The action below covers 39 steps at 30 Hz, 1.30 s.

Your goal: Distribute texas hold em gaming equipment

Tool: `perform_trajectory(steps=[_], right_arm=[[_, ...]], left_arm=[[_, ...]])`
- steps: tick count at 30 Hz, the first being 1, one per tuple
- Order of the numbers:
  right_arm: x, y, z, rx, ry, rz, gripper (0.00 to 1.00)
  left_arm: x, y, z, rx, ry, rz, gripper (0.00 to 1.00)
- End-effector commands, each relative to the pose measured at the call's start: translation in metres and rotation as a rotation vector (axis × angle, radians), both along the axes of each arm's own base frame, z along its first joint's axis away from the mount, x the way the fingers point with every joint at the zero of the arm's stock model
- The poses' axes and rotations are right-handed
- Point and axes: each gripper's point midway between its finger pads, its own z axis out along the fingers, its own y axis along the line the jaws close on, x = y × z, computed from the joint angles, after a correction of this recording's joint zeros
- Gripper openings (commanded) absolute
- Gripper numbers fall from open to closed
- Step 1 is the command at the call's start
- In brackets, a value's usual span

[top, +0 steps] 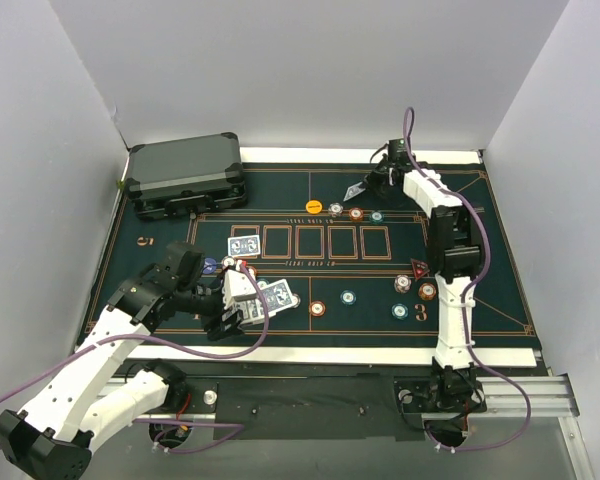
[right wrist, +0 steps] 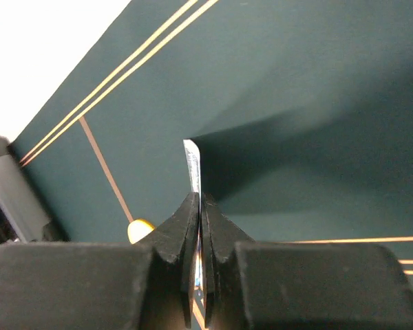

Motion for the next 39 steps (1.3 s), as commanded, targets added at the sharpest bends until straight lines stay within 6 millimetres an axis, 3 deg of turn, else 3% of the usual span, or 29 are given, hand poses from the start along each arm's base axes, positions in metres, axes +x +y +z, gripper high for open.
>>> perform_trajectory(steps=[1, 5, 8, 12, 16, 18, 19, 20, 21, 22, 23, 24, 25, 26, 27, 28, 29, 32, 33, 35, 39], right_arm=[[-0.001, -0.007, -0.014, -0.070, 0.045, 0.003, 0.01], [-0.013, -0.017, -0.024, -0.115, 0.076, 0.005, 0.09], [-0.021, -0.022, -0.028, -0.143, 0.107, 0.016, 0.29], [-0.023, -0.037, -0.012, -0.209, 0.090, -0.008, 0.48], [-0.019, -0.042, 0.030, -0.204, 0.015, -0.018, 0.56], [-0.020, -0.042, 0.063, -0.205, -0.042, -0.022, 0.58], [-0.022, -0.045, 0.070, -0.215, -0.046, -0.029, 0.61], [-0.025, -0.045, 0.090, -0.213, -0.076, -0.033, 0.61], [-0.031, -0.046, 0.094, -0.214, -0.074, -0.035, 0.62], [-0.037, -0.046, 0.116, -0.205, -0.111, -0.037, 0.62], [-0.046, -0.043, 0.114, -0.192, -0.097, -0.031, 0.62], [-0.055, -0.033, 0.141, -0.156, -0.151, -0.006, 0.62], [-0.068, -0.026, 0.134, -0.143, -0.128, 0.015, 0.63], [-0.083, -0.009, 0.164, -0.108, -0.197, 0.058, 0.63], [-0.101, -0.001, 0.153, -0.099, -0.171, 0.087, 0.69], [-0.120, 0.020, 0.173, -0.068, -0.221, 0.141, 0.73], [-0.139, 0.028, 0.160, -0.051, -0.194, 0.165, 0.81], [-0.204, 0.078, 0.168, 0.075, -0.233, 0.319, 0.93], [-0.217, 0.088, 0.168, 0.113, -0.227, 0.336, 0.95], [-0.262, 0.125, 0.174, 0.182, -0.248, 0.447, 0.96], [-0.319, 0.163, 0.190, 0.296, -0.287, 0.570, 0.98]], left_arm=[[0.008, -0.012, 0.029, -0.081, -0.074, -0.017, 0.00], [0.008, -0.012, 0.027, -0.073, -0.076, -0.021, 0.00], [0.007, -0.011, 0.027, -0.072, -0.075, -0.024, 0.00], [0.007, -0.009, 0.026, -0.065, -0.082, -0.025, 0.00], [0.005, -0.008, 0.025, -0.059, -0.083, -0.026, 0.00], [0.005, -0.007, 0.025, -0.058, -0.083, -0.025, 0.00], [0.006, -0.008, 0.026, -0.060, -0.086, -0.025, 0.00], [0.005, -0.008, 0.026, -0.060, -0.084, -0.026, 0.00], [0.006, -0.007, 0.026, -0.058, -0.086, -0.025, 0.00], [0.005, -0.007, 0.025, -0.057, -0.085, -0.025, 0.00], [0.005, -0.008, 0.026, -0.059, -0.086, -0.026, 0.00], [0.005, -0.007, 0.025, -0.057, -0.083, -0.026, 0.00], [0.005, -0.007, 0.024, -0.054, -0.083, -0.025, 0.00], [0.005, -0.007, 0.024, -0.054, -0.082, -0.027, 0.00], [0.005, -0.007, 0.023, -0.053, -0.081, -0.027, 0.00], [0.004, -0.007, 0.023, -0.054, -0.077, -0.028, 0.00], [0.004, -0.007, 0.023, -0.053, -0.078, -0.029, 0.00], [0.004, -0.007, 0.021, -0.053, -0.073, -0.034, 0.00], [0.004, -0.008, 0.022, -0.053, -0.073, -0.034, 0.00], [0.004, -0.008, 0.022, -0.054, -0.074, -0.036, 0.00], [0.005, -0.008, 0.024, -0.056, -0.082, -0.036, 0.00]])
